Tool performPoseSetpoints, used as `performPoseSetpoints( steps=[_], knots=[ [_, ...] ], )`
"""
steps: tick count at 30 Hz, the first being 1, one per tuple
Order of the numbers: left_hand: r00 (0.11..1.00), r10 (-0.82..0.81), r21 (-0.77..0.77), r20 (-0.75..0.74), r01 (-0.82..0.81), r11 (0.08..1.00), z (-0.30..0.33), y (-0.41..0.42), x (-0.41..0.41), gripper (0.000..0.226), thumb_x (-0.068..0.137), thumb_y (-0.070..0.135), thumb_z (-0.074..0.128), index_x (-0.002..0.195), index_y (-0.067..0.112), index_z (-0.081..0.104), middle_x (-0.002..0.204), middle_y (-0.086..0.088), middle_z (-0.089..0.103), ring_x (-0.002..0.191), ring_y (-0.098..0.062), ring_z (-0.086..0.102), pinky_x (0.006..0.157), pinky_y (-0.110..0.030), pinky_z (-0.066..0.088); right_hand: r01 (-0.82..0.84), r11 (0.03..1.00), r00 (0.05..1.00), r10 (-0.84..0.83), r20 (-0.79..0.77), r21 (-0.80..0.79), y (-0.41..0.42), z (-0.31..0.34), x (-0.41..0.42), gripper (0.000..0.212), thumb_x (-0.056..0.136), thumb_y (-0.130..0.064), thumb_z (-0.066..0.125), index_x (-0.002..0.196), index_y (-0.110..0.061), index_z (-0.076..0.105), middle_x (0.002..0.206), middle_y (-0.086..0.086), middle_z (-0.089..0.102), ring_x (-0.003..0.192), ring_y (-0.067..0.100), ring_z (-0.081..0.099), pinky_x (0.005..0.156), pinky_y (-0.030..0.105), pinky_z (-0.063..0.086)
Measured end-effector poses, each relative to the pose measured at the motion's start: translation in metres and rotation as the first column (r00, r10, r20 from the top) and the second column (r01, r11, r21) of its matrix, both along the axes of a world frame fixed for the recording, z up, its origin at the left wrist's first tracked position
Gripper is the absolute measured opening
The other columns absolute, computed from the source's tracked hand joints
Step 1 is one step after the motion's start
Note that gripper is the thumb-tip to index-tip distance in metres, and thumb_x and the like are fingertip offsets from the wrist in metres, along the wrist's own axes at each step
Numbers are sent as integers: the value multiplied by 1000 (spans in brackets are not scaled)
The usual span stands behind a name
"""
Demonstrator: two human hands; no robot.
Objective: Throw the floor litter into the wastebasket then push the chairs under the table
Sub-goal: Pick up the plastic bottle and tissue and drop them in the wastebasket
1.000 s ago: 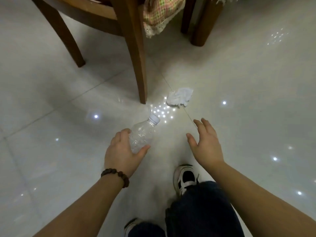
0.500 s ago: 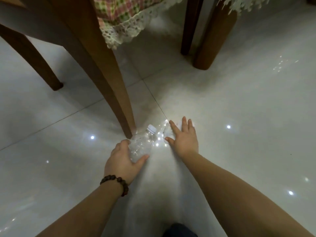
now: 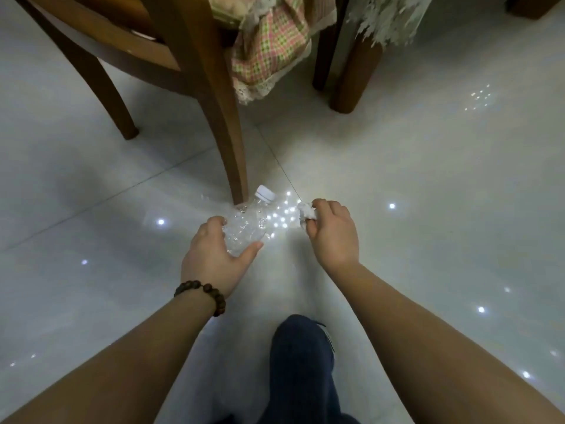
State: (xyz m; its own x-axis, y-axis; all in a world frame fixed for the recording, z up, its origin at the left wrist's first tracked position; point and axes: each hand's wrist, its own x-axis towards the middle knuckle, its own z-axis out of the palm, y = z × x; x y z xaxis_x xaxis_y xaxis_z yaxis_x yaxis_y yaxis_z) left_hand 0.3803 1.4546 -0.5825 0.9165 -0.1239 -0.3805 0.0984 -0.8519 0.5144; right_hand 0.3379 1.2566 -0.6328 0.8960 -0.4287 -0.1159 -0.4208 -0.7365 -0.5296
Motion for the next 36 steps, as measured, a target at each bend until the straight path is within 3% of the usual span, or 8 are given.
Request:
performPoseSetpoints(
  steps=[12,18,25,36],
  knots=[
    [975,196,-36,106,-193,980,353,95,-31,67,75,56,69,124,16,47,119,-3,56,107,-24,55,79,-33,45,-127,992,985,123,119,24,81,379,-43,21,87,-13,54,107,-7,59,108,13,59,96,31,49,79,39,42],
    [910,366,-93,196,-354,931,491,177,-59,66,73,58,69,119,16,48,115,-3,55,106,-25,55,83,-38,49,-275,961,942,274,194,-26,161,517,-48,17,85,-14,56,101,-8,58,99,13,59,91,32,49,73,37,39],
    [797,546,-143,257,-528,837,558,291,-101,71,72,57,71,125,16,46,118,-5,55,108,-24,56,83,-36,48,-409,911,873,405,273,-45,278,591,-50,19,87,-17,56,104,-10,59,108,11,58,99,30,50,79,37,41],
    [701,660,-108,268,-659,744,570,431,-79,70,73,55,71,124,15,45,118,-7,54,106,-26,55,81,-38,50,-557,826,782,557,280,-87,410,610,14,22,88,-17,55,109,-10,59,109,13,59,102,30,51,82,37,43]
  ],
)
